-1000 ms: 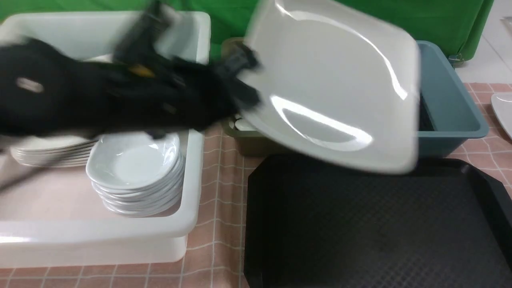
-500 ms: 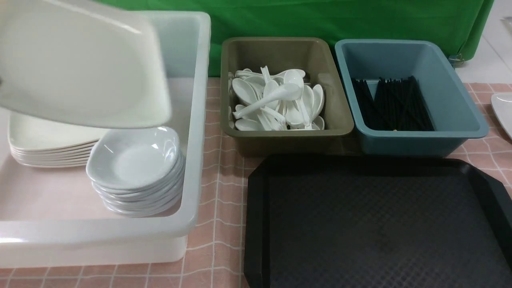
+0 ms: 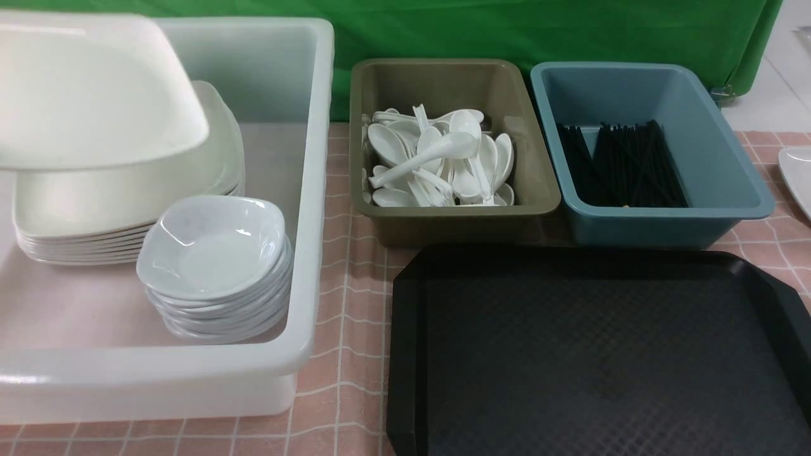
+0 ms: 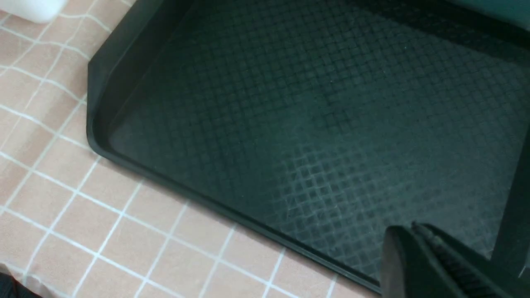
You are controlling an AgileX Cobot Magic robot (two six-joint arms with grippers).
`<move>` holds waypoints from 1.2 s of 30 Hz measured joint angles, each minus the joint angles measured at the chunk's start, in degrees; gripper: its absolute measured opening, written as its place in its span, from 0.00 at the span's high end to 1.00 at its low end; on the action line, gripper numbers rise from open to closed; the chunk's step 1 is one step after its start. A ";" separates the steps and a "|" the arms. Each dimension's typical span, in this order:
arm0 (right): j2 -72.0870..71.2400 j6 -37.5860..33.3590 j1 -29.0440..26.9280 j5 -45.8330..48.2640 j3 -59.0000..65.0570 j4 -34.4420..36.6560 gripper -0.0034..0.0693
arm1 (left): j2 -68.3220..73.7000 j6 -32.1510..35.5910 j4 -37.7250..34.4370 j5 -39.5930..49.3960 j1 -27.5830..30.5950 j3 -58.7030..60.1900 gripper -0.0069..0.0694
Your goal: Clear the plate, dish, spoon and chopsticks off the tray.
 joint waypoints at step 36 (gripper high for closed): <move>0.00 -2.15 0.00 6.65 -0.22 0.22 0.86 | 5.13 12.70 1.50 -5.47 -6.32 -1.64 0.41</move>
